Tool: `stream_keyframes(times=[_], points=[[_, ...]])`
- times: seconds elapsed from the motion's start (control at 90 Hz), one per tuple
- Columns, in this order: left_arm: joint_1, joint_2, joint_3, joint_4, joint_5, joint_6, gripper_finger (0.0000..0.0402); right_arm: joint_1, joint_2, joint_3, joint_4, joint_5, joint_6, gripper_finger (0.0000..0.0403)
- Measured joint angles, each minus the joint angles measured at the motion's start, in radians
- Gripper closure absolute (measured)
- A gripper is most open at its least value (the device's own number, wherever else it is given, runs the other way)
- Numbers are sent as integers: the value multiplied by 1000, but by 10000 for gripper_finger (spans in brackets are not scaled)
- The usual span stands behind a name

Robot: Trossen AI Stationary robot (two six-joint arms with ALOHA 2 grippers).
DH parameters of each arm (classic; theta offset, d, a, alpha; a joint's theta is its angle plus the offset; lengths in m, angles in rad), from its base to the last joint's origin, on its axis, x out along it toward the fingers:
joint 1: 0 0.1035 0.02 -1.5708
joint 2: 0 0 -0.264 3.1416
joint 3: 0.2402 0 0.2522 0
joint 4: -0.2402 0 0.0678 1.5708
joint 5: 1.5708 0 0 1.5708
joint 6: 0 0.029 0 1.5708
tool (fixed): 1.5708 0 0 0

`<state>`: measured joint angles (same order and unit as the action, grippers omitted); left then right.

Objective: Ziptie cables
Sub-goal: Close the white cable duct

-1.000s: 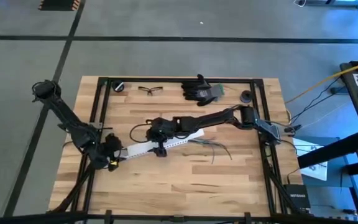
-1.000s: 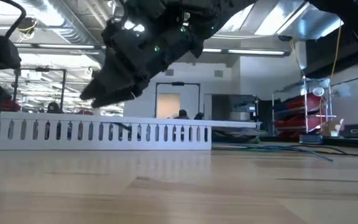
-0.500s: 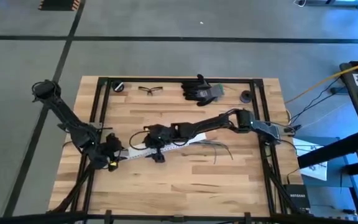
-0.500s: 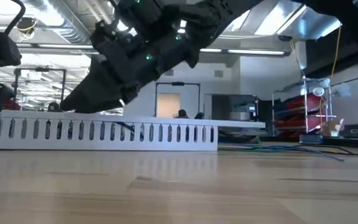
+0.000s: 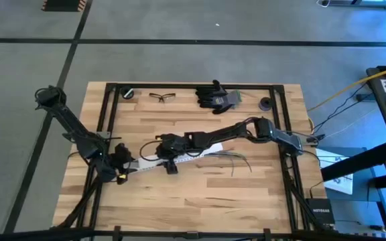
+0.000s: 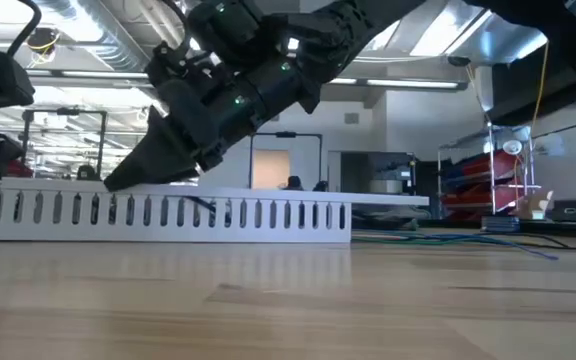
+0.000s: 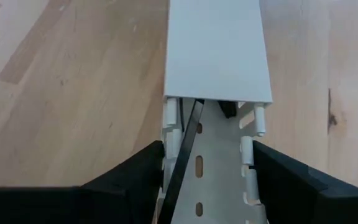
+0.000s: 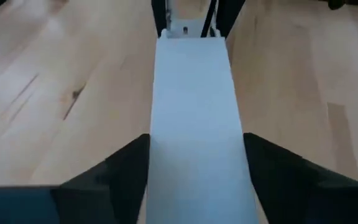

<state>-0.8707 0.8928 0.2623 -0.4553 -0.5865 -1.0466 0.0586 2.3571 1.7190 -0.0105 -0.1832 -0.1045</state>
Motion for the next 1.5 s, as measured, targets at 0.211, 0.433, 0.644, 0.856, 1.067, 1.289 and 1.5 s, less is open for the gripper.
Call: stream_keyframes(times=[0.211, 0.433, 0.644, 0.856, 1.067, 1.289, 1.5], points=[[0, 0, 0, -1, 10, -2, 194, -4, 36, 3, 71, -13, 34, 251], [0, 0, 0, 3, 12, -2, 194, 2, 44, 2, 120, -7, 48, 291], [0, 0, 0, 5, 14, -1, 194, 5, 47, 23, 106, -4, 48, 286], [2, 1, 0, 9, 1, -3, 194, 6, 41, 100, -39, -12, 41, 210], [2, 1, 1, 6, -1, -12, 194, 4, 20, 168, -237, -66, 25, 130], [2, 1, 0, 2, 6, -16, 194, 17, 40, 170, -250, 45, 3, 107], [2, 0, 0, -1, 3, -22, 194, 16, 47, 170, -237, 126, -41, 111]])
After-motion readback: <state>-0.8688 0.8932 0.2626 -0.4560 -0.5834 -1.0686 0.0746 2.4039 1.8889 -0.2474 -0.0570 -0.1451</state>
